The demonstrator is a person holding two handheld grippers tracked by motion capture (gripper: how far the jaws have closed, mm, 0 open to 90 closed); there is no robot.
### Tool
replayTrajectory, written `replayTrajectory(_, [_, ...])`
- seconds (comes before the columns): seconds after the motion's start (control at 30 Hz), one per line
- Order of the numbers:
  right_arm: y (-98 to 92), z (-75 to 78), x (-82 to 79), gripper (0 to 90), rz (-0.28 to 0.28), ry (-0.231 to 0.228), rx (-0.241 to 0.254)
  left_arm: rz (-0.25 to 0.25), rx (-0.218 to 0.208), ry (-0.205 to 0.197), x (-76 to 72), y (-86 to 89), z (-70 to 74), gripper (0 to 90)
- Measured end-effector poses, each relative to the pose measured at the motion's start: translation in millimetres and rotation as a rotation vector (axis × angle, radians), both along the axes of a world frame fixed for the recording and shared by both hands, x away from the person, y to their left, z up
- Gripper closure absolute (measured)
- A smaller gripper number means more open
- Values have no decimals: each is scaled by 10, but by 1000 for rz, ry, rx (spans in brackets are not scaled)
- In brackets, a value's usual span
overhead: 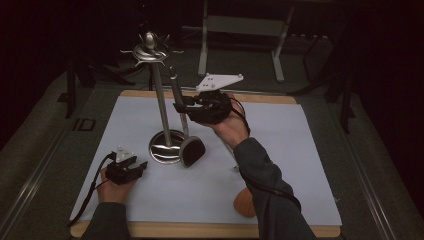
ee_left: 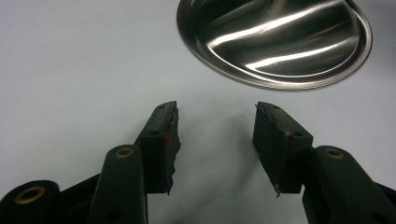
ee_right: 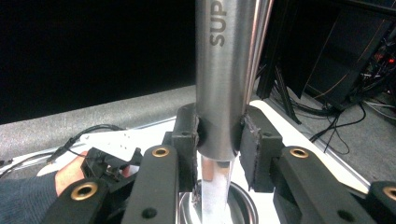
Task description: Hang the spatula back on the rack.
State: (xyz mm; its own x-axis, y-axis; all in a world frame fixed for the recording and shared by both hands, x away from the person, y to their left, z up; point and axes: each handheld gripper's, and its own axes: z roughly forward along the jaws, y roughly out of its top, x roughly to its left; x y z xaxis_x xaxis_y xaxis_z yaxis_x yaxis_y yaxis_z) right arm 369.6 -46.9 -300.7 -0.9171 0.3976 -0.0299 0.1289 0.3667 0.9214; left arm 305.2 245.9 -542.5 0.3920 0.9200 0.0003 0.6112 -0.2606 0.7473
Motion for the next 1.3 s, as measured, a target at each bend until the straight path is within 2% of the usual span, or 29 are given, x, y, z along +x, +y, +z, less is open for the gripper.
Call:
replayTrajectory(0.3, [107, 69, 15, 697, -4, -3, -8, -1, 1, 0, 0, 1, 0, 509])
replayTrajectory(0.5, [167, -10, 76, 695, -20, 16, -41, -2, 2, 0, -1, 1, 0, 509])
replayTrajectory(0.57, [158, -22, 83, 694, -20, 16, -27, -1, -1, 1, 0, 0, 0, 508])
replayTrajectory(1.07, [136, -18, 52, 673, -23, -15, -49, 0, 0, 0, 0, 0, 0, 508])
replayTrajectory(1.17, [125, -29, 36, 651, -25, -29, -83, 0, 0, 0, 0, 0, 0, 507])
replayTrajectory(1.3, [108, -47, 39, 656, -29, -33, -98, 0, 0, 0, 0, 0, 0, 507])
